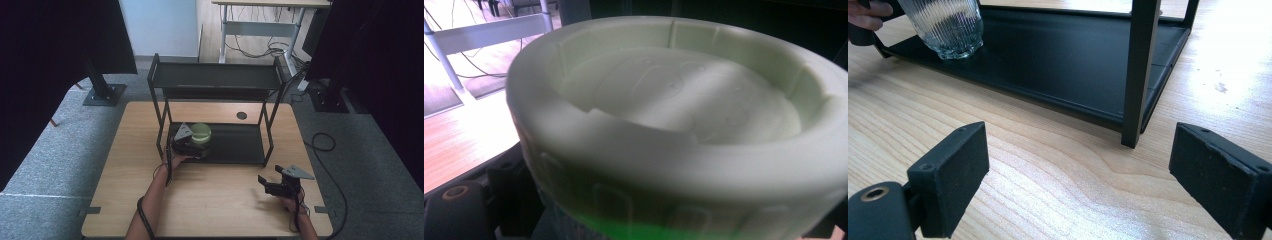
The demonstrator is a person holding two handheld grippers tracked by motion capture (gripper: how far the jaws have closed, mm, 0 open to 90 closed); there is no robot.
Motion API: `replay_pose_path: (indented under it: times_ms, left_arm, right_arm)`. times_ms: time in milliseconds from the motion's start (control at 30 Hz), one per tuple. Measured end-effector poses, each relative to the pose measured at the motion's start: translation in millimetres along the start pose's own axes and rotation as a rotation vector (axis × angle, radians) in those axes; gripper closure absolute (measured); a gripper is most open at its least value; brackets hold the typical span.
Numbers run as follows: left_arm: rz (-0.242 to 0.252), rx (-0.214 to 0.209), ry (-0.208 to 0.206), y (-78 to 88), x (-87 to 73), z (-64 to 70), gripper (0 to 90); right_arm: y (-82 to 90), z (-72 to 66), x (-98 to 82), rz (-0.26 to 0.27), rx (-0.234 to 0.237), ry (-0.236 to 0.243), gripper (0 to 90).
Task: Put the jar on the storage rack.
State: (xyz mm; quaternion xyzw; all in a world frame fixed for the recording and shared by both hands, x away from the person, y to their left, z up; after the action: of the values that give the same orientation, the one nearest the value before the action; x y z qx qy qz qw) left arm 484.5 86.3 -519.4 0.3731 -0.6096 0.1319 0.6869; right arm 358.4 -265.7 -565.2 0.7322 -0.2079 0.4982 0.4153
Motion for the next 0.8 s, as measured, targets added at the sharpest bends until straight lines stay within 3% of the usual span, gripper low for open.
replay_pose_path:
  times_ms: [133, 167, 233, 300, 533, 667, 800]
  left_arm:
    - [-0.016, 0.001, -0.004, 0.0, 1.0, -0.1, 10.3]
    - [-0.026, 0.014, -0.005, -0.4, 1.0, 0.0, 9.7]
    - [-0.075, 0.075, -0.046, -3.4, -2.1, 1.0, 1.9]
    - [-0.097, 0.056, -0.055, -3.9, -7.9, 1.8, 0.0]
    - [-0.041, 0.009, 0.023, 5.7, -12.4, -2.1, 0.0]
    - [-0.038, 0.003, 0.01, 9.0, -9.5, 1.5, 0.0]
    - [-0.028, 0.033, 0.007, 13.1, -5.8, 4.0, 0.0]
  right_arm:
    - [-0.1, -0.7, 0.0, -0.002, 0.0, 0.004, 8.8]
    - [-0.1, -0.6, 0.0, -0.002, 0.001, 0.004, 8.9]
    - [-0.2, -0.5, 0.0, -0.003, 0.003, 0.003, 8.9]
    - [-0.3, -0.7, 0.0, -0.005, 0.003, 0.004, 8.9]
    - [-0.4, -0.3, 0.0, -0.006, 0.006, 0.001, 8.9]
    - [-0.5, -0.5, 0.0, -0.006, 0.004, 0.004, 8.9]
    - [-0.5, -0.6, 0.0, -0.006, 0.004, 0.005, 8.9]
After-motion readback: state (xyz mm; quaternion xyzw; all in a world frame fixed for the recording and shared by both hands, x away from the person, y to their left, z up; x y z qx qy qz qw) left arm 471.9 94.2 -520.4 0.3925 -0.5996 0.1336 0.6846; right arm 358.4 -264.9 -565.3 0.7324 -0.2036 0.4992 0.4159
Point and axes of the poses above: each handheld gripper's, and its own axes: y roughly backward along the jaws, x roughly out of its top, z roughly to its right, the point moved 3 cm from there along -y, roughly forward along the jaws, and after that the axes turned 3 degrees about x, right-handed, at the moved point
